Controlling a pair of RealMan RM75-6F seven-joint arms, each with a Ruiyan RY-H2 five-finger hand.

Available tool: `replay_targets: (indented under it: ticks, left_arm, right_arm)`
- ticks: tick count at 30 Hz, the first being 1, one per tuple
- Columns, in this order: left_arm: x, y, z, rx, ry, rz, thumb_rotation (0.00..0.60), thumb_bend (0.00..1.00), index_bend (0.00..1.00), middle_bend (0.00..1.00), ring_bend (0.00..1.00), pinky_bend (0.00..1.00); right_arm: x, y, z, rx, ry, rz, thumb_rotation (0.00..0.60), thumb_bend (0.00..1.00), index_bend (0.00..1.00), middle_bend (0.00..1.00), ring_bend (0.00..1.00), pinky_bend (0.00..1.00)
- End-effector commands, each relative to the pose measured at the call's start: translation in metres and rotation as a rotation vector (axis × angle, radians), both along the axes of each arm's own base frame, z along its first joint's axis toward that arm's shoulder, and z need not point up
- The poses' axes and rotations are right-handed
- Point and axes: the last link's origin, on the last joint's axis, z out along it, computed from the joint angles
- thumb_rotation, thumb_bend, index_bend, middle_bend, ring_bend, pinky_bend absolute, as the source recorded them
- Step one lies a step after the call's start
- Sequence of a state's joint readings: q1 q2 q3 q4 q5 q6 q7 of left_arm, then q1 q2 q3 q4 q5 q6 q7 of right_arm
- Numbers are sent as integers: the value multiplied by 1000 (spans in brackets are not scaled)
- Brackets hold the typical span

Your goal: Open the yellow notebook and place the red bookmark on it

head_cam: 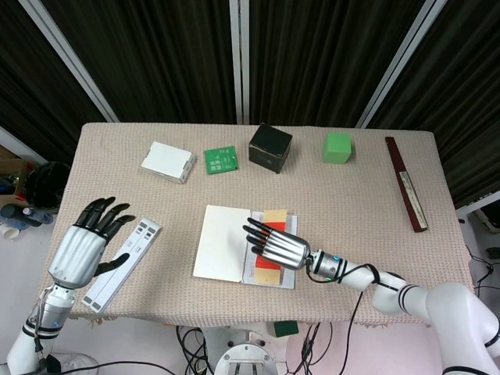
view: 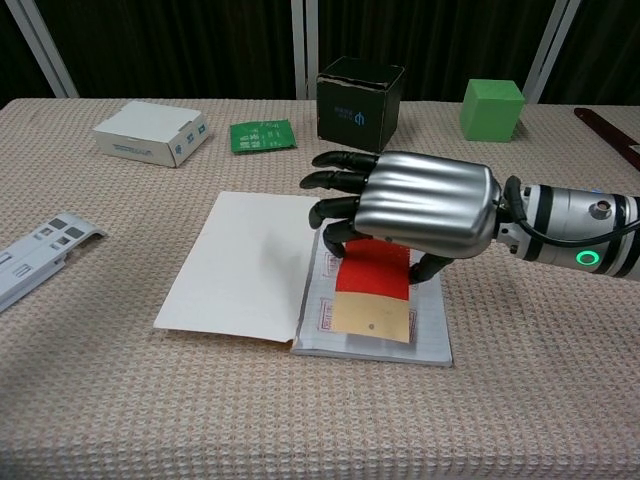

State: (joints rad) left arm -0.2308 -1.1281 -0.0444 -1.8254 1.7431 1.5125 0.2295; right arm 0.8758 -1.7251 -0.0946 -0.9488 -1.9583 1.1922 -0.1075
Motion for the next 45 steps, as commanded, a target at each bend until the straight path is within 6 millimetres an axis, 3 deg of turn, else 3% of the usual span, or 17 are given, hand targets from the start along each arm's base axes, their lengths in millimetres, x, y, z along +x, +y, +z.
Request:
replay_targets:
  ticks: [1,26,34,45]
  left_arm:
    - [-1,-1,0,2,-1,2,600,14,280,204,112,161]
    - [-7,-3,2,7,-5,11,600,14,281,204,112,161]
    - [-8,-2,2,7,-10,9,600,14,280,204,112,161]
    - [-10,-3,2,10,-15,11,600,14,281,204,112,161]
  right_arm:
    - [5,-2,-3,-5,-1,2,600,221,411,225,55,0]
    - [9,-1,-17,0,32,-10,600,221,306,220,47,0]
    - [10,-1,-17,-7,20,-22,600,220,165,192,20,0]
    - [17,1,-22,-3,29,-11,600,219,123,178,15,0]
